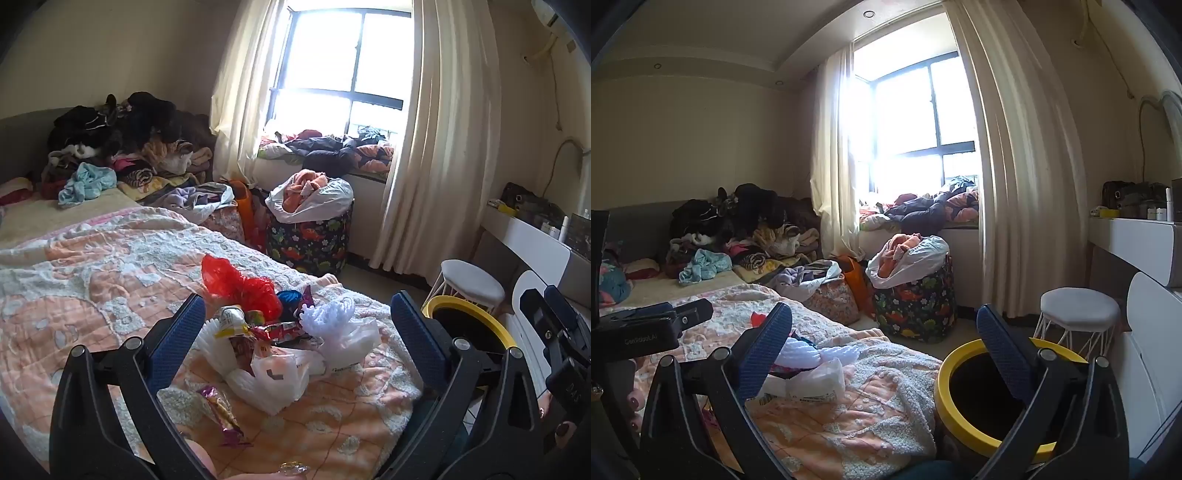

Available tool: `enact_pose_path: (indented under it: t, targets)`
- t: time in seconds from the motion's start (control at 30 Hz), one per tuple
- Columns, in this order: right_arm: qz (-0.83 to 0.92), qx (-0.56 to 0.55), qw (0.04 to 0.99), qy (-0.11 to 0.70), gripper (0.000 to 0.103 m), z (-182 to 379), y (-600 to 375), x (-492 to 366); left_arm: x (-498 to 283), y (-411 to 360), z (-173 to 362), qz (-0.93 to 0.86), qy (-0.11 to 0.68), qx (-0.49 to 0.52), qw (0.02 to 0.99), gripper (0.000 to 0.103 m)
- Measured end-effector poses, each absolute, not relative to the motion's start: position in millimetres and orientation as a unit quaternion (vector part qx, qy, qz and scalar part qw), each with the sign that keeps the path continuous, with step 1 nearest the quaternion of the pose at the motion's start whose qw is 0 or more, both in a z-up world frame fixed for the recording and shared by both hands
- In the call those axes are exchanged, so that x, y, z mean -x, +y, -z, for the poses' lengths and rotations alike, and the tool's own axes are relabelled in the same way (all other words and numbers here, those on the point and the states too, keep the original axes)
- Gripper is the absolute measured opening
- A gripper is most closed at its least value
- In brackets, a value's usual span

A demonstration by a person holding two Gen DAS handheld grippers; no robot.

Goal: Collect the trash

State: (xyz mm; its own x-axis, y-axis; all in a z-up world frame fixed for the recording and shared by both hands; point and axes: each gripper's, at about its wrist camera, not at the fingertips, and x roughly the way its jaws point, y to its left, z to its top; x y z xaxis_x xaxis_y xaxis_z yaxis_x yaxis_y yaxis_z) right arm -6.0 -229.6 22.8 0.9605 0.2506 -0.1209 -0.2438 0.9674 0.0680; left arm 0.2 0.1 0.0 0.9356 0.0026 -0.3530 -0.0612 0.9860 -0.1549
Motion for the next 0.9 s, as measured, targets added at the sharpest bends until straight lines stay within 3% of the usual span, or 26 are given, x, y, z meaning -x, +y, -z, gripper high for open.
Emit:
enact_pose_path:
  t: [0.9]
  targets:
    - [-0.124,-0.018,0.990,0.067,0.097,-22.3,-225.7,4.4,0.6,-9.7,-2.5,-0.010,0.173,0.081,0.981,0.092]
